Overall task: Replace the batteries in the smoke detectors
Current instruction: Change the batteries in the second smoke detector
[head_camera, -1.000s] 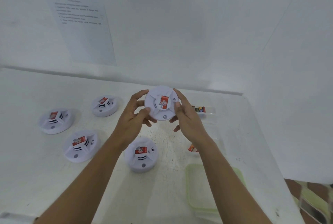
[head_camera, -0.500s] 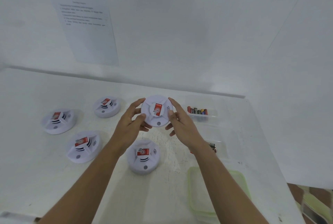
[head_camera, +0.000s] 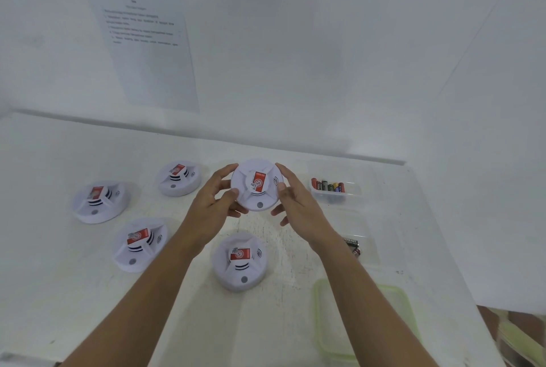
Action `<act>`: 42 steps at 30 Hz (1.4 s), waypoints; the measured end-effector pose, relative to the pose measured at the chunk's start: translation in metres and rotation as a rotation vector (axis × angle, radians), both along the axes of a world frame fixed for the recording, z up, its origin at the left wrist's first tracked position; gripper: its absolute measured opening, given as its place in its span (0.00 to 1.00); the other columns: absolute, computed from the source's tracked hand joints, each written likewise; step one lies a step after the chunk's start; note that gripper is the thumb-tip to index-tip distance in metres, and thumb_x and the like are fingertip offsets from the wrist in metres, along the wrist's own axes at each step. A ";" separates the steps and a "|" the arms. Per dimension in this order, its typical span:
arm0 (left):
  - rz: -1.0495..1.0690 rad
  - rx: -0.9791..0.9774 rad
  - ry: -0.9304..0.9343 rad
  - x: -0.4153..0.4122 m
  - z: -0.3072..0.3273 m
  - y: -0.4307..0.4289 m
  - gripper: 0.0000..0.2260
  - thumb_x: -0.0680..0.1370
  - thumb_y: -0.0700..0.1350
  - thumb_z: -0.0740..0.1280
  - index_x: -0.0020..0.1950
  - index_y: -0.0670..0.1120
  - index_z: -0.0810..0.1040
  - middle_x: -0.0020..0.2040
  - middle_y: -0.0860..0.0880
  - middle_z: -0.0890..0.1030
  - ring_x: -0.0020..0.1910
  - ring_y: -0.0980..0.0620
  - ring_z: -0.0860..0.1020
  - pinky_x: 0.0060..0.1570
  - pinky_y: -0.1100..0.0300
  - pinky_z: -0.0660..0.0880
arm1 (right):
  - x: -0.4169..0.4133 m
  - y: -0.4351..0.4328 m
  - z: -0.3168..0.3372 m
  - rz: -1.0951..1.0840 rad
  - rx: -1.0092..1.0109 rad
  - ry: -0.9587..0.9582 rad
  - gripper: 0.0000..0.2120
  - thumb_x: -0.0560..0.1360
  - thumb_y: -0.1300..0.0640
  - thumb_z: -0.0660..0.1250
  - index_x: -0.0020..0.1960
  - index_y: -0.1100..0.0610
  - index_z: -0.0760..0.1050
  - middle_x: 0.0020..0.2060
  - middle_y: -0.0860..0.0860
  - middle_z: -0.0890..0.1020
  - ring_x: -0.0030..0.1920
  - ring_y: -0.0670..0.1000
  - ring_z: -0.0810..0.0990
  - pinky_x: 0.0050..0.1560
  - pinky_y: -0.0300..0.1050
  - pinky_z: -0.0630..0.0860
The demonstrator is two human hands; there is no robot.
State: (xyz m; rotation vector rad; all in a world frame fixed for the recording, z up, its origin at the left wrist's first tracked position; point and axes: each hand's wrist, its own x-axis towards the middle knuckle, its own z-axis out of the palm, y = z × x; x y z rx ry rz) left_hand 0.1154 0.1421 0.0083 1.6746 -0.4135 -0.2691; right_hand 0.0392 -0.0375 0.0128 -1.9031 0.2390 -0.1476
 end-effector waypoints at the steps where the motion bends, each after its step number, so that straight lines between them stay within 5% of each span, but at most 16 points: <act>1: -0.003 0.002 -0.003 0.001 0.000 0.000 0.17 0.82 0.42 0.61 0.69 0.57 0.71 0.58 0.49 0.80 0.43 0.47 0.84 0.49 0.49 0.81 | 0.001 0.000 -0.001 0.001 0.000 0.000 0.20 0.85 0.45 0.53 0.77 0.36 0.60 0.62 0.44 0.78 0.44 0.46 0.82 0.40 0.39 0.78; 13: -0.009 -0.009 0.000 0.013 0.000 -0.001 0.20 0.82 0.43 0.63 0.72 0.59 0.70 0.61 0.53 0.80 0.47 0.51 0.84 0.51 0.56 0.81 | 0.017 0.002 -0.002 -0.043 -0.035 0.007 0.19 0.85 0.46 0.52 0.76 0.35 0.59 0.55 0.39 0.78 0.43 0.44 0.81 0.40 0.39 0.79; 42: -0.046 0.028 0.010 0.041 -0.010 0.002 0.20 0.82 0.44 0.63 0.72 0.60 0.68 0.61 0.55 0.79 0.47 0.53 0.84 0.48 0.60 0.81 | 0.039 0.011 -0.011 -0.124 0.008 0.068 0.21 0.86 0.50 0.50 0.78 0.38 0.58 0.66 0.48 0.76 0.52 0.45 0.80 0.39 0.36 0.74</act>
